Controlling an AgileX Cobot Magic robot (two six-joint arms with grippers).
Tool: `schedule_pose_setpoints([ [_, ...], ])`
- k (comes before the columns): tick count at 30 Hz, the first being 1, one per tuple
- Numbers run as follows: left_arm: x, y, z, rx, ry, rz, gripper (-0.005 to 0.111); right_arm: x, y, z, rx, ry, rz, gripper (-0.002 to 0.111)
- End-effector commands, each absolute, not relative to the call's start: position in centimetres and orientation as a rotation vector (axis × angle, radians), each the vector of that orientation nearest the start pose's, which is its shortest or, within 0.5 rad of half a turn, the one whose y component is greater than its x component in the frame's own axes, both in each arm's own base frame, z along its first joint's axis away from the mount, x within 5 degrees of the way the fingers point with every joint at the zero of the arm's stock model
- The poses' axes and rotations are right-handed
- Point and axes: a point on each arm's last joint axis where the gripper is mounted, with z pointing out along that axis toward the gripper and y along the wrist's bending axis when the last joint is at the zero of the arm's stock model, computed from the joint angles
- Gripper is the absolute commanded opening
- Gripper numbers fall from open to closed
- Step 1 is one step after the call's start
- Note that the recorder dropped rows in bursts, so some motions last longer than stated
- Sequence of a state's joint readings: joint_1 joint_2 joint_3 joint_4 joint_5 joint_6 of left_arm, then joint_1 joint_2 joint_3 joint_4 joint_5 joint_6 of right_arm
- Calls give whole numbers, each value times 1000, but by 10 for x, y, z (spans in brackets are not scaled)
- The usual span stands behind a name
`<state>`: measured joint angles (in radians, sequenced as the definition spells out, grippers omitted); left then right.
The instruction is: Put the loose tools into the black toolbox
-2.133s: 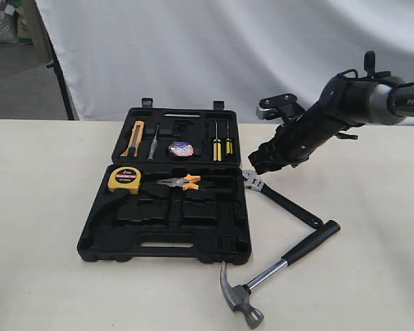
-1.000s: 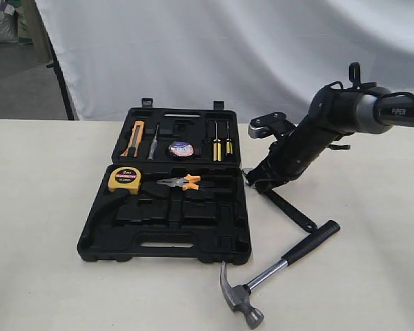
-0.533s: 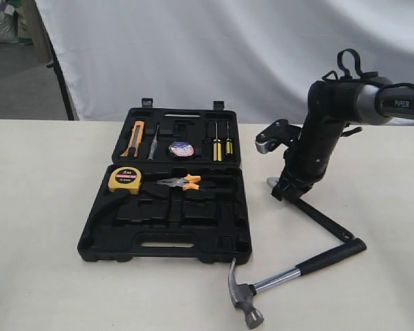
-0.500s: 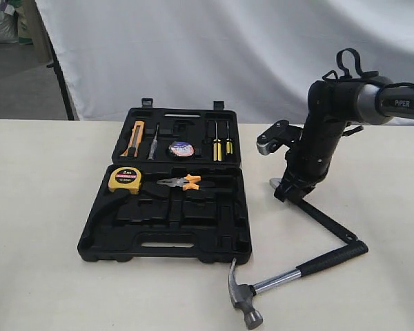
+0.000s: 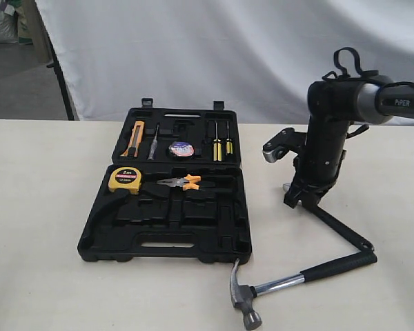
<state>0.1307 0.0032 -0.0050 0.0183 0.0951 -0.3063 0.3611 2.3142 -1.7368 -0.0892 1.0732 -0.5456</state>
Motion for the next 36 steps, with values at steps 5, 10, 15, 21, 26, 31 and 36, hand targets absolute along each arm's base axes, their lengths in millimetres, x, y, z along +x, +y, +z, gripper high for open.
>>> schedule_pose_setpoints([
  [5,55,9,208,-346,1526,-103,1,413,140,92,-1458,2976,-183,67],
  [10,55,9,208,-346,1526,-103,1,415,142,102,-1432,2941,-171,76],
  [15,55,9,208,-346,1526,-103,1,425,139,122,-1242,2874,-152,76],
  [21,55,9,208,-346,1526,-103,1,438,115,138,-934,2874,8,76],
  [26,55,9,208,-346,1526,-103,1,449,93,140,-651,2871,235,76],
  [31,55,9,208,-346,1526,-103,1,452,89,138,-571,2864,300,76],
  [36,55,9,208,-346,1526,-103,1,455,100,129,-563,2837,318,76],
])
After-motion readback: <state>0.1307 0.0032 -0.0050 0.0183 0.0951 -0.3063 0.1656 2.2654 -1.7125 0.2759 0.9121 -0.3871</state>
